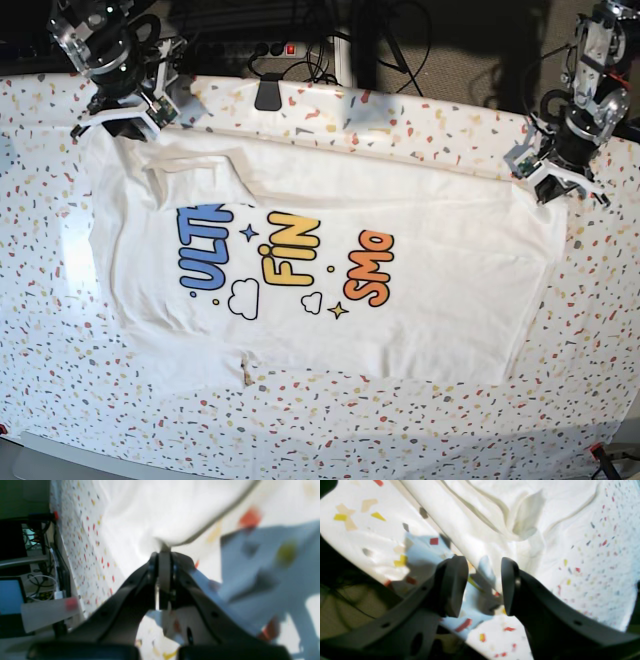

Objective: Fold the T-shirt properly
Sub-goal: 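Pull the shirt by its shoulders with both grippers to straighten it, then release the shoulders and move both grippers to the shirt's hem corners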

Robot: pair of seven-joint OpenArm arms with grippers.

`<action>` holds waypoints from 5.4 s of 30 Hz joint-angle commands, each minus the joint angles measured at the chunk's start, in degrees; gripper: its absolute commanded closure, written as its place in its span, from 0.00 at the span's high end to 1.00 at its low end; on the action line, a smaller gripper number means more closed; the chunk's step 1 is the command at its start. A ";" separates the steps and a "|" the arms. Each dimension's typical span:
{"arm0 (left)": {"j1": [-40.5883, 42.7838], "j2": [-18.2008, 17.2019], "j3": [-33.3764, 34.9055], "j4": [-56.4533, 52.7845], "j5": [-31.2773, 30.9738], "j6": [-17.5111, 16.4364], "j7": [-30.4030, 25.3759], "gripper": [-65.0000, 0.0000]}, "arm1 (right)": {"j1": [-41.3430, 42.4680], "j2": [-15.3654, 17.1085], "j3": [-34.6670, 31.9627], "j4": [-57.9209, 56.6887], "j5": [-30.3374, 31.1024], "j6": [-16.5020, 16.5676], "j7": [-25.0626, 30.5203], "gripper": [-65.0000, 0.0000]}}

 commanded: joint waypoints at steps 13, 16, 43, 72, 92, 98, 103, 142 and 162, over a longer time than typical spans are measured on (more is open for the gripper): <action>-0.13 0.70 0.07 0.22 -0.83 -1.07 -0.39 0.00 | 6.01 0.81 0.50 -10.08 -3.63 0.79 0.92 0.40; -0.13 0.70 0.07 0.22 -0.83 -1.07 -0.33 0.00 | 7.67 0.81 0.50 -11.61 -3.63 5.55 0.28 0.40; 15.30 -10.32 0.00 9.22 -14.12 6.05 7.52 0.00 | -3.67 0.94 0.63 -9.84 -3.19 -13.11 -2.36 0.00; 8.41 -11.28 -10.64 27.80 -22.10 8.50 26.08 0.42 | -5.64 0.96 6.67 6.51 5.25 -18.73 -3.93 0.41; -37.66 0.42 -10.45 -21.84 -61.75 -10.80 24.92 0.40 | 19.76 -2.67 8.44 -7.61 28.81 -3.89 -7.80 0.41; -53.44 6.38 -10.45 -45.42 -52.35 -11.67 24.02 0.40 | 22.93 -3.17 8.44 -7.96 28.76 -2.93 -11.63 0.41; -62.58 9.18 -10.45 -64.54 -41.20 -12.55 13.73 0.40 | 23.34 -3.19 8.44 -7.96 28.76 -2.89 -13.75 0.41; -61.55 14.08 -10.45 -73.68 -32.17 -6.88 5.77 0.00 | 24.59 -3.17 8.46 -7.93 28.55 -2.89 -16.85 0.41; -61.55 14.36 -10.45 -73.68 -32.17 -6.88 2.14 0.00 | 43.89 -3.17 8.48 -21.27 30.08 0.24 -15.58 0.41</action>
